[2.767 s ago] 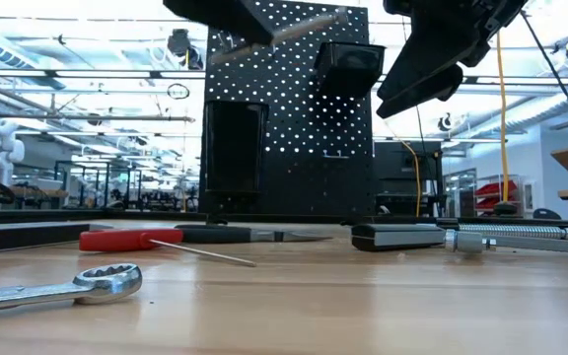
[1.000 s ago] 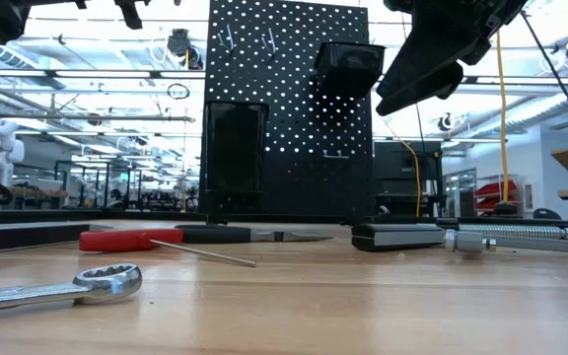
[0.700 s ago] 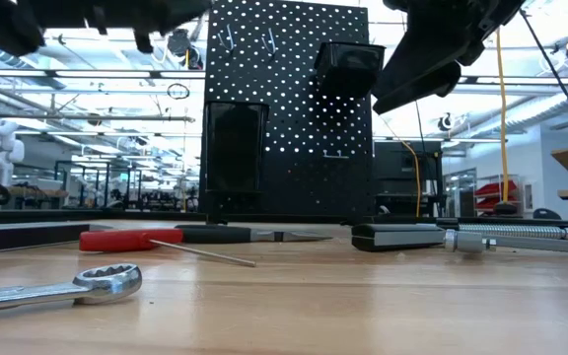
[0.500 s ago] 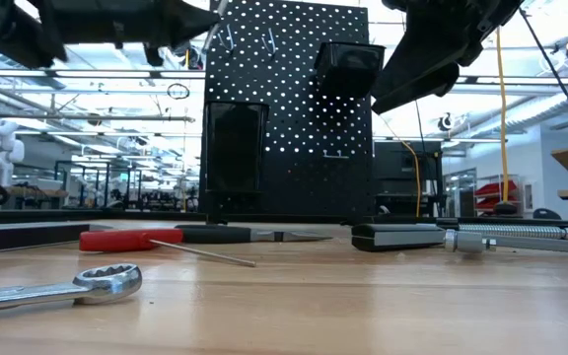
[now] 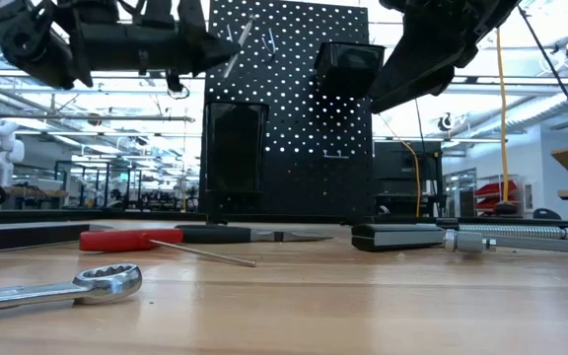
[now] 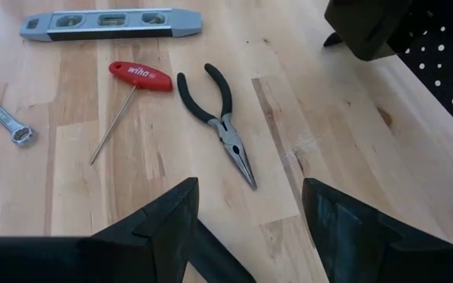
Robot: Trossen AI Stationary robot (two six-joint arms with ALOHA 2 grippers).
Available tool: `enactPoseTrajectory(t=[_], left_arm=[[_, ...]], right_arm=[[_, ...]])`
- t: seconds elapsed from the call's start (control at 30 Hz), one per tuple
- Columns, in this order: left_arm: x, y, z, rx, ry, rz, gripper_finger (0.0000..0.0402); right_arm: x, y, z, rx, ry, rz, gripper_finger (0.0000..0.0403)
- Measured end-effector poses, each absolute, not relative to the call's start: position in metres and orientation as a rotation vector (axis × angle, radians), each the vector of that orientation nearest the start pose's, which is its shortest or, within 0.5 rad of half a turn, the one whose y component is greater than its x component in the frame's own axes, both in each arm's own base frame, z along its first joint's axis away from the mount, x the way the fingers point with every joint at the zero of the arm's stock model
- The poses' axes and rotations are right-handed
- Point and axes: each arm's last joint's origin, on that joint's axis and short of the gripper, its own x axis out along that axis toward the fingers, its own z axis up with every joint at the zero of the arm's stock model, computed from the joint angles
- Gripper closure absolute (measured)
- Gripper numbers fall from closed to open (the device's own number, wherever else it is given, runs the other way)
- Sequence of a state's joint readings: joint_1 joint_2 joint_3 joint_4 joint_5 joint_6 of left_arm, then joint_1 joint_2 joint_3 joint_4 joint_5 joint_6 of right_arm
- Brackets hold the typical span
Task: Hang tools onto peg board
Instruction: Put the silver telescopic magnetic pen into the left black bin on the pegboard
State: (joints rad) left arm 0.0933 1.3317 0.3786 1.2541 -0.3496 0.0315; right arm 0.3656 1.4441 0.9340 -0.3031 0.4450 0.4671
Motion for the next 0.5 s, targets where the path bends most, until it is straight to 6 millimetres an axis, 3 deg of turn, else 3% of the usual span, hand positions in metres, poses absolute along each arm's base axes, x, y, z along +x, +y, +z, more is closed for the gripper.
enactPoseTrajectory(t=[0.5], left_arm=[[0.2366,0.0395,0.2214,-0.002,-0.28,0.48,0.0384]], right_arm=[[0.2792,0.0936,0.2298,0.124,0.709,-0.244,0.0181]])
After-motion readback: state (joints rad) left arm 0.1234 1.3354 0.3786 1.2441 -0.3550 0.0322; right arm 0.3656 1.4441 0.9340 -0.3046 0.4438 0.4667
